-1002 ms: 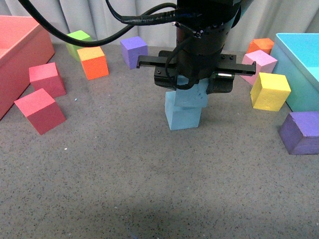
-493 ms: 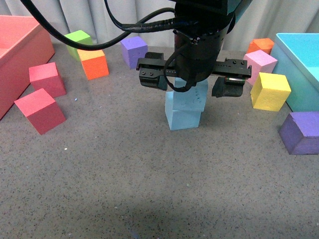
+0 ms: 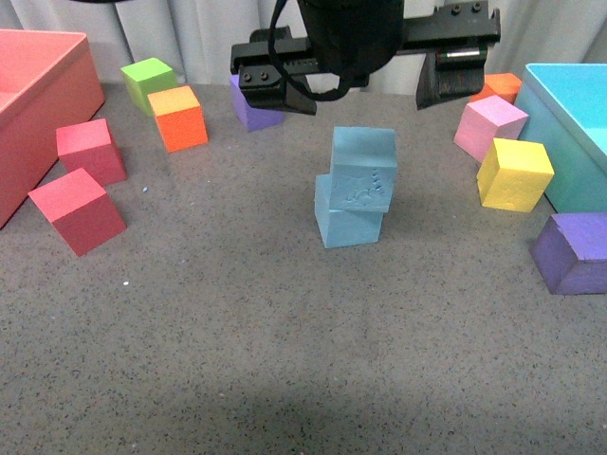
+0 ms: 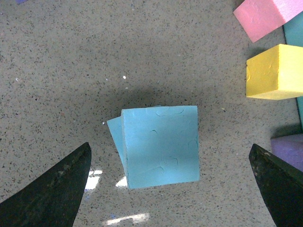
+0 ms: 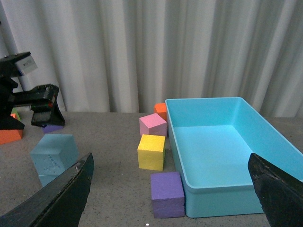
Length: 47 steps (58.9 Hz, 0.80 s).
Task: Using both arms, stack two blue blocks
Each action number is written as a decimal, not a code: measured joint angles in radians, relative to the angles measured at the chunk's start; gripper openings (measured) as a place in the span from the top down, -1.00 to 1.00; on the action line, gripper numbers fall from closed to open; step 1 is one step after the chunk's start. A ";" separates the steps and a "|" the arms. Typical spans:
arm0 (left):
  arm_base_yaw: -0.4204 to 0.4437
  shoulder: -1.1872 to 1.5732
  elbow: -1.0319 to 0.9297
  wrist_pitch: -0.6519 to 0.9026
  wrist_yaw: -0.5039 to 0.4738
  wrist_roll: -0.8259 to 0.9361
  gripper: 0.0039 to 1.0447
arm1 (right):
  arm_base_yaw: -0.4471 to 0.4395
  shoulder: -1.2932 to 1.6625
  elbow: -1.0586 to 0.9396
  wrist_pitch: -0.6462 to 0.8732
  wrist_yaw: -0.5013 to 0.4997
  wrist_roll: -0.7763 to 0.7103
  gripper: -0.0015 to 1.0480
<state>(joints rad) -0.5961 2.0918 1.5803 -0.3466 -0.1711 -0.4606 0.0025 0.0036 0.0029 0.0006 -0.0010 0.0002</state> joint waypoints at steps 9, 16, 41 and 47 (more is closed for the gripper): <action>0.016 -0.095 -0.298 0.555 -0.297 0.208 -0.52 | 0.000 0.000 0.000 0.000 -0.001 0.000 -0.81; 0.084 -0.212 -0.649 1.124 -0.308 0.361 -0.15 | 0.000 0.000 0.000 0.000 0.003 0.000 -0.81; 0.312 -0.644 -1.243 1.436 -0.101 0.446 0.93 | 0.000 0.000 0.000 0.000 0.000 0.000 -0.81; 0.347 -0.685 -1.318 1.493 -0.061 0.450 0.93 | 0.000 0.000 0.000 0.000 0.001 0.000 -0.81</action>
<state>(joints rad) -0.2489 1.4067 0.2619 1.1469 -0.2325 -0.0109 0.0025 0.0036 0.0029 0.0006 -0.0002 0.0002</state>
